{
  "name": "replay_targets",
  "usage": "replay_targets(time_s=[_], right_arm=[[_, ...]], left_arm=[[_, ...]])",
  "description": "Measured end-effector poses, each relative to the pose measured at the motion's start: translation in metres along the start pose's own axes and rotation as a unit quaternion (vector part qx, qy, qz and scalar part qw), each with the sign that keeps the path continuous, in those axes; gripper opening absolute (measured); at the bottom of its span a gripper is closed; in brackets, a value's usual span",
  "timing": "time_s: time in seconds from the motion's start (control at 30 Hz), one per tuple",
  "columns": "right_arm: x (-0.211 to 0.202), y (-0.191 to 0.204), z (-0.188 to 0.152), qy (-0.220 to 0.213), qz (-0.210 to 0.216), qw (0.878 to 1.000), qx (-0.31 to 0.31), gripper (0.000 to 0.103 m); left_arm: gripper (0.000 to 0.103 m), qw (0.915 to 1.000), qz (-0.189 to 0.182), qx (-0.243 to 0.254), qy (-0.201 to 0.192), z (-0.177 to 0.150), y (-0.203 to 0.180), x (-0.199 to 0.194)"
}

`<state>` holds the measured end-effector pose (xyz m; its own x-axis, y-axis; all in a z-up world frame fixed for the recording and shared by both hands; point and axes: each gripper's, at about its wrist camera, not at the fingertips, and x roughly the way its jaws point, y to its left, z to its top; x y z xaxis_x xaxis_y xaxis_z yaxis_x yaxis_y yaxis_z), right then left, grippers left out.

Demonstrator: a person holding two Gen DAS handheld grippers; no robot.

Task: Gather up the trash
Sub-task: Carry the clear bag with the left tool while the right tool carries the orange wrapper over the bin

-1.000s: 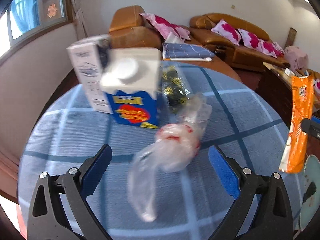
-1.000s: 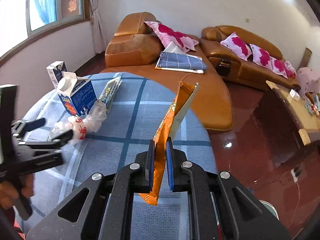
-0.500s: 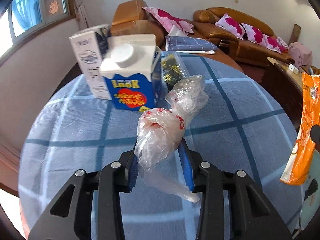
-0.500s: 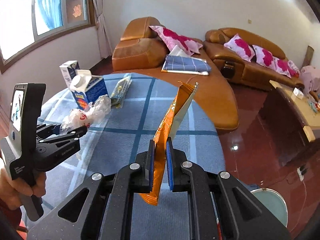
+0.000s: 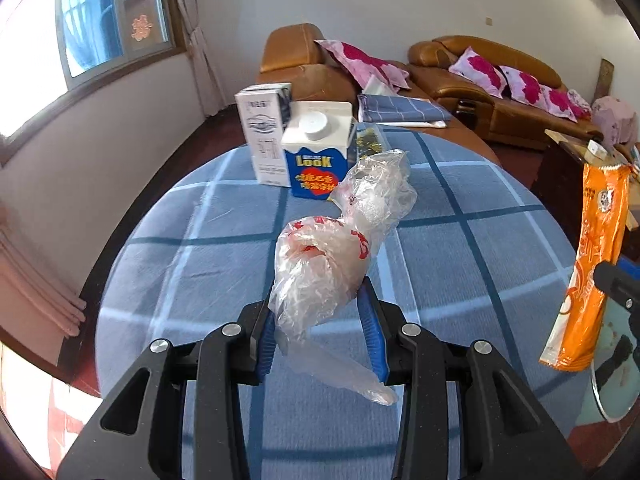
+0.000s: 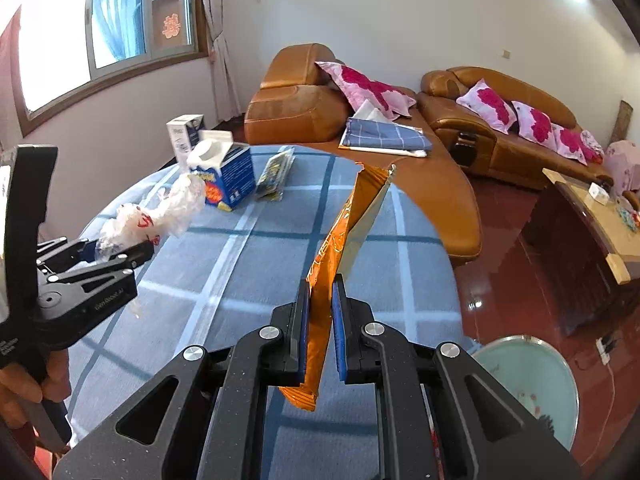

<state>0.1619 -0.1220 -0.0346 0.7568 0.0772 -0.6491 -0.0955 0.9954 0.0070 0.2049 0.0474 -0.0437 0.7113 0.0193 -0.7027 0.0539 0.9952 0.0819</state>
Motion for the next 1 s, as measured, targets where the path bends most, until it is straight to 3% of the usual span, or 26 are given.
replay_targets(time_s=[0.4, 1.0], right_arm=[[-0.032, 0.005, -0.028, 0.003, -0.006, 1.0, -0.013, 0.012], [-0.078, -0.023, -0.066, -0.006, -0.034, 0.999, 0.004, 0.012]], left_arm=[[0.037, 0.9999, -0.004, -0.006, -0.014, -0.028, -0.003, -0.042], [0.038, 0.9986, -0.038, 0.027, -0.027, -0.057, -0.052, -0.081]])
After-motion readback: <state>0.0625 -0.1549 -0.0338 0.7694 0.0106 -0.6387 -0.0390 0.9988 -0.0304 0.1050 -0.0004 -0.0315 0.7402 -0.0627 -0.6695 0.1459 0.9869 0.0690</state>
